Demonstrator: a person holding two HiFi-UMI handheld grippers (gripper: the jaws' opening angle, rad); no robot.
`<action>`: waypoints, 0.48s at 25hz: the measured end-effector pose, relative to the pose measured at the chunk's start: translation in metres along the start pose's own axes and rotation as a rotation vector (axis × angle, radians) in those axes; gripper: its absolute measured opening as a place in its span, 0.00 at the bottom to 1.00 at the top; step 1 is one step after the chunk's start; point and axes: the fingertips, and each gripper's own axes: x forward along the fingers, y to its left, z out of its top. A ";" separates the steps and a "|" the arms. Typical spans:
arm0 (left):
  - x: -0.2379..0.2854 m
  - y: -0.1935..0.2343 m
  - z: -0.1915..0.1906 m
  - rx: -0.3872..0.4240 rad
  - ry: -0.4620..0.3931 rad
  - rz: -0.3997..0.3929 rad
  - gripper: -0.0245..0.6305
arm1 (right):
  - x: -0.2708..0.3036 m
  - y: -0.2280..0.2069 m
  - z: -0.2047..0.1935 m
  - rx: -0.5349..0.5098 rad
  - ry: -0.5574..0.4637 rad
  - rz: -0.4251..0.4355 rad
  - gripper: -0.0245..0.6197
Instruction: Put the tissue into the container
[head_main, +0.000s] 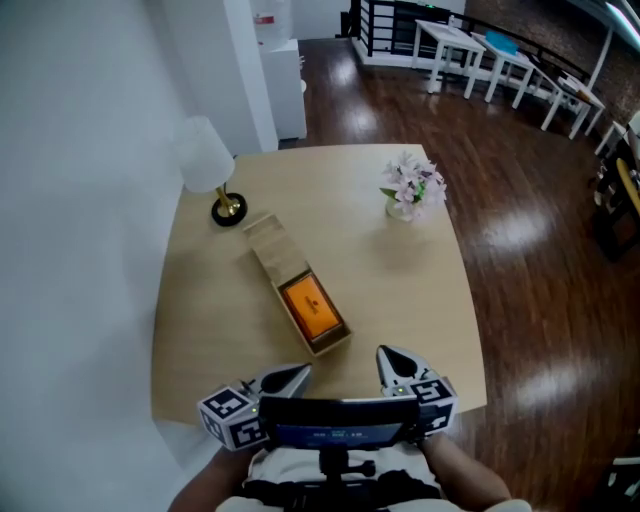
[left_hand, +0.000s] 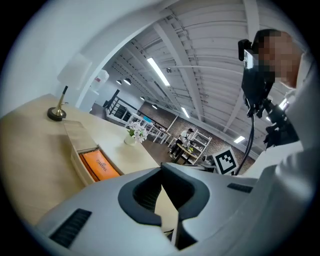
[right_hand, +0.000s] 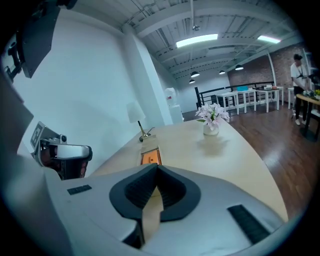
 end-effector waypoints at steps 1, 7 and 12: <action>0.000 -0.002 -0.001 0.004 0.007 -0.007 0.03 | -0.004 0.000 0.002 0.001 -0.011 0.005 0.04; -0.008 -0.002 -0.010 0.002 0.017 -0.018 0.03 | -0.022 0.007 0.021 0.028 -0.073 0.043 0.04; -0.007 0.001 -0.019 -0.015 0.033 -0.005 0.03 | -0.019 0.010 0.012 0.079 -0.039 0.054 0.04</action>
